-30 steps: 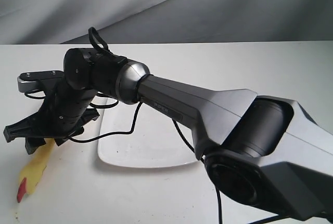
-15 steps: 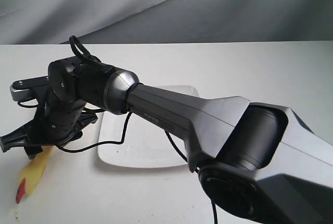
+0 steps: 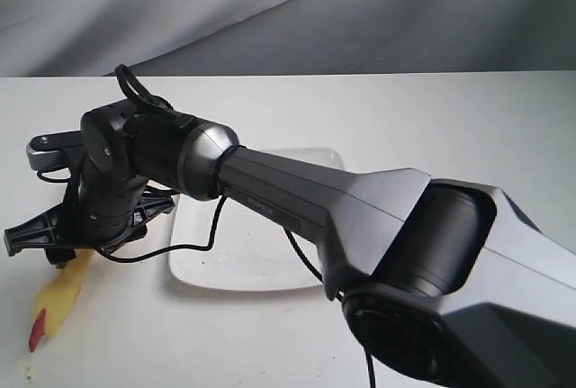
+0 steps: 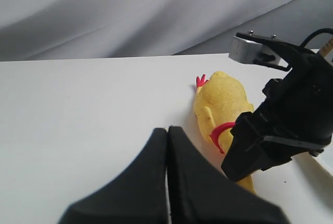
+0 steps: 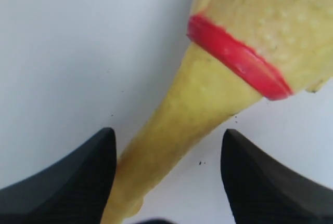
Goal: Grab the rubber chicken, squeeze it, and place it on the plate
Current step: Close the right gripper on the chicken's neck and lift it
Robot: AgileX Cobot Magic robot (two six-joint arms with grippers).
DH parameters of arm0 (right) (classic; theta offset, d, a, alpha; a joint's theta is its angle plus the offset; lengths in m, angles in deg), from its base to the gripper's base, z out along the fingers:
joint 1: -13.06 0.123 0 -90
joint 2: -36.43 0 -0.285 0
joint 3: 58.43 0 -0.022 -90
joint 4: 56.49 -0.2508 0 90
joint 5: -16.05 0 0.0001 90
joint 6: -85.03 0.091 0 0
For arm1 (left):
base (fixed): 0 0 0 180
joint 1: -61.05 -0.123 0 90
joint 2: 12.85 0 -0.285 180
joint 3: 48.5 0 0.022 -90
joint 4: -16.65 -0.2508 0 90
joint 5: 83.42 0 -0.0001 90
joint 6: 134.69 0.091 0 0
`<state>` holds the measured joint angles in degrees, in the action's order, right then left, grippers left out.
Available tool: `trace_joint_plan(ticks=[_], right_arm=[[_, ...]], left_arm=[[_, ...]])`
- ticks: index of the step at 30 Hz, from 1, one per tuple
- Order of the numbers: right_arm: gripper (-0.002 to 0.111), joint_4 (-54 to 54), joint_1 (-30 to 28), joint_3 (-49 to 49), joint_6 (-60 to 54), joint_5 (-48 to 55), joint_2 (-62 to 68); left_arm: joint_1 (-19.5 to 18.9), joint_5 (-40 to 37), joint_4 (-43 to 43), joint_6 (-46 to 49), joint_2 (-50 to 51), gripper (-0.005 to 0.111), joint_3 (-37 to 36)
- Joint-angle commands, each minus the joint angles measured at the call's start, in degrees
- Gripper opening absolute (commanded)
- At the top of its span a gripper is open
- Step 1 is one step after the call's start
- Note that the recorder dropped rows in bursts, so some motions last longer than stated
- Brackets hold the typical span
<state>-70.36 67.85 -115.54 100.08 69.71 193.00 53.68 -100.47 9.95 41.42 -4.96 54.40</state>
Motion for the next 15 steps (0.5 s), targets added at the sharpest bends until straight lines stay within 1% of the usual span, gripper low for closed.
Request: trace_joint_plan(ticks=[1,4,6,7,11,13,15], right_arm=[[0.055,-1.14,0.10,-0.42,0.46,-1.56,1.38],[0.054,-1.79,0.10,-0.42,0.46,-1.80,1.71],[0.048,-1.79,0.10,-0.42,0.46,-1.80,1.71],[0.044,-1.79,0.10,-0.42,0.46,-1.80,1.60],[0.018,0.33,0.10,-0.42,0.25,-1.80,0.73],[0.007,2.12,0.10,-0.42,-0.17,-1.52,0.08],[0.000,3.53,0.10,-0.42,-0.91,-1.19,-0.77]], left_arm=[[0.25,0.27,-0.01,-0.14,-0.10,0.001,-0.12],[0.25,0.27,-0.01,-0.14,-0.10,0.001,-0.12],[0.25,0.27,-0.01,-0.14,-0.10,0.001,-0.12],[0.25,0.27,-0.01,-0.14,-0.10,0.001,-0.12],[0.25,0.27,-0.01,-0.14,-0.10,0.001,-0.12],[0.25,0.27,-0.01,-0.14,-0.10,0.001,-0.12],[0.25,0.27,-0.01,-0.14,-0.10,0.001,-0.12]])
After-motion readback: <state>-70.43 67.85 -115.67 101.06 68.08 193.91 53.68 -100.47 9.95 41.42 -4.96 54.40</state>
